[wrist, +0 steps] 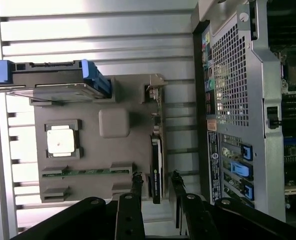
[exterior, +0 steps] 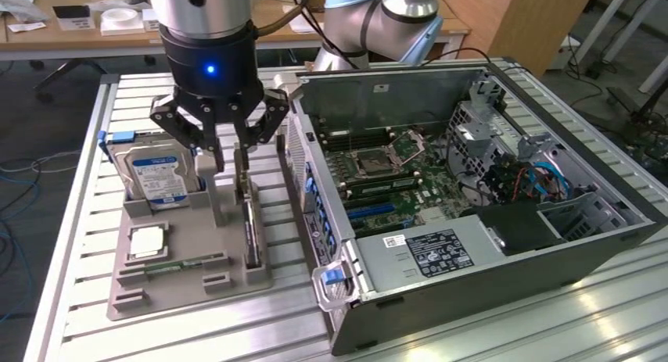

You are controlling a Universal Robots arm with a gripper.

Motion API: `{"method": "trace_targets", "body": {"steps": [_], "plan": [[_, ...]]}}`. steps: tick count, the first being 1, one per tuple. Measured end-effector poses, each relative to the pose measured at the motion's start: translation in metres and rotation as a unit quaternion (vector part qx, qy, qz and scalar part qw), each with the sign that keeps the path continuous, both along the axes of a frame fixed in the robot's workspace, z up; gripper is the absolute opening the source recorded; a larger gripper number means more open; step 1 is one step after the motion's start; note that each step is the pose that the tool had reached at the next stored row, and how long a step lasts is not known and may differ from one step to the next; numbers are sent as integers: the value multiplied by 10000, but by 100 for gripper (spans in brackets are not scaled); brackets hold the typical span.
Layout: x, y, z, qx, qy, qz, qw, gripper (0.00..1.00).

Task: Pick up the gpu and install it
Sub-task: 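Pick up the gpu and move the gpu toward the slot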

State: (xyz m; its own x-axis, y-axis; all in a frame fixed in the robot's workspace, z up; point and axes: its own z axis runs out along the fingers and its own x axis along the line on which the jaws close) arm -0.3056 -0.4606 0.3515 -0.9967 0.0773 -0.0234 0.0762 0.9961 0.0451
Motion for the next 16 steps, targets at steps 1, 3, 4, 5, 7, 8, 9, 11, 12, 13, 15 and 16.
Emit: {"method": "trace_targets", "body": {"steps": [1, 3, 4, 5, 7, 8, 9, 11, 12, 13, 15, 16], "plan": [[0, 0, -18, 0, 0, 0, 10000, 36], [0, 0, -56, 0, 0, 0, 10000, 36], [0, 0, -74, 1, 0, 0, 10000, 36], [0, 0, -91, 1, 0, 0, 10000, 36], [4, 1, -124, 1, -1, -1, 10000, 36], [10, 0, -136, 0, 0, 0, 10000, 36], [15, 0, -148, 0, 0, 0, 10000, 36], [16, 1, -159, 0, 0, -1, 10000, 36], [16, 0, -159, 0, 0, -1, 10000, 36], [16, 0, -165, 0, 0, -1, 10000, 36], [17, 0, -199, 1, -1, 0, 10000, 36], [17, 0, -217, 1, 0, 0, 10000, 36]]}}
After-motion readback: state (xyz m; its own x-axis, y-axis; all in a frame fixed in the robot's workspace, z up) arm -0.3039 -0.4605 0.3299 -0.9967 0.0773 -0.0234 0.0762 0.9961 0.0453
